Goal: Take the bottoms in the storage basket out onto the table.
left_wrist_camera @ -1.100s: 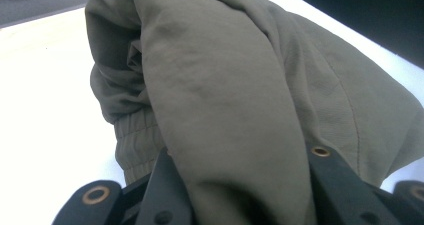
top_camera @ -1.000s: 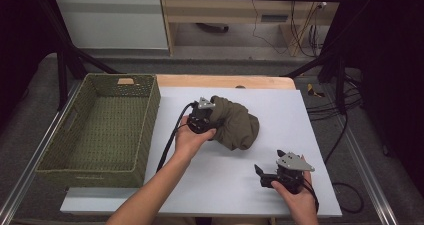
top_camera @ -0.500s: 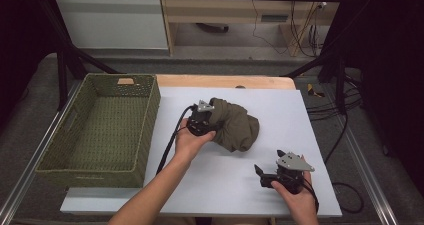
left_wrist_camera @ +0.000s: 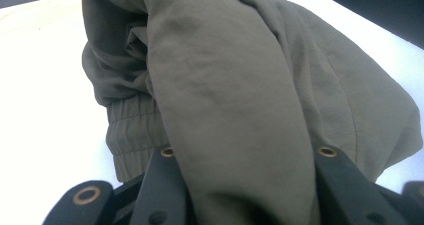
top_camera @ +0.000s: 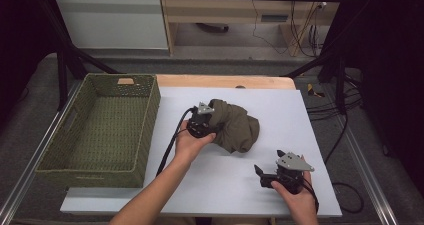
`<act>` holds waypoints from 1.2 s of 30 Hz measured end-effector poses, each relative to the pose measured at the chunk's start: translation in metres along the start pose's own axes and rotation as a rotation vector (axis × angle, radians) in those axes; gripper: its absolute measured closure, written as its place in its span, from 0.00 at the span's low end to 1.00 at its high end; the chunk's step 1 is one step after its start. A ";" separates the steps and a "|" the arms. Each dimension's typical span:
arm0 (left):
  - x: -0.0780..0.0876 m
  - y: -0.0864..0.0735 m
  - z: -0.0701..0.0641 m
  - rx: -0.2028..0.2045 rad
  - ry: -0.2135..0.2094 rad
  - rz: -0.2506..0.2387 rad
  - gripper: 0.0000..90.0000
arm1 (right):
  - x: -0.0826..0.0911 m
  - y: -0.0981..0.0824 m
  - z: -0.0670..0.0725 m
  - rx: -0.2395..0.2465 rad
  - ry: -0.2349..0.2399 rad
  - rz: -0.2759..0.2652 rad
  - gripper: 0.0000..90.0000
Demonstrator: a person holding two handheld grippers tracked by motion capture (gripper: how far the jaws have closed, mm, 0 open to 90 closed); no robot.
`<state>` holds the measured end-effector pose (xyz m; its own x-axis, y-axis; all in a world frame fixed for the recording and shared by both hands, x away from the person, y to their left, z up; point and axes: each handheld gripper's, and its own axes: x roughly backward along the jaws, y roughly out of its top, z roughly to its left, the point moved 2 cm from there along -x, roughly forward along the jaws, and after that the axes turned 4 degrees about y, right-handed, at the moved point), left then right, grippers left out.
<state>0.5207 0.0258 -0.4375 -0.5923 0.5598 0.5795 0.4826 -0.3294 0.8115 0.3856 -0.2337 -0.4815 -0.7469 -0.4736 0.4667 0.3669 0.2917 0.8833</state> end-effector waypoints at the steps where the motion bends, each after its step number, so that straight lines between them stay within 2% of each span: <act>1: 0.000 0.000 0.000 0.000 0.000 0.000 0.73 | 0.000 0.000 0.000 0.000 0.000 0.001 0.07; 17: 0.001 -0.004 0.000 0.004 0.005 0.007 0.65 | -0.001 0.000 0.001 0.001 0.002 0.003 0.07; 21: 0.001 -0.004 0.002 0.022 -0.015 0.000 0.58 | -0.001 0.000 0.001 0.004 0.004 0.003 0.07; 28: 0.004 -0.003 0.005 0.031 0.001 -0.008 0.43 | -0.001 0.000 0.001 0.004 0.004 0.004 0.07; 34: 0.005 -0.004 0.008 0.042 0.010 -0.010 0.33 | -0.001 0.000 0.001 0.004 0.004 0.005 0.07; 36: 0.005 -0.003 0.008 0.050 0.003 -0.013 0.30 | -0.001 0.000 0.001 0.005 0.004 0.004 0.07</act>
<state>0.5209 0.0362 -0.4377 -0.6009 0.5613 0.5691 0.5061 -0.2839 0.8144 0.3858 -0.2324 -0.4822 -0.7430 -0.4758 0.4707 0.3677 0.2975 0.8811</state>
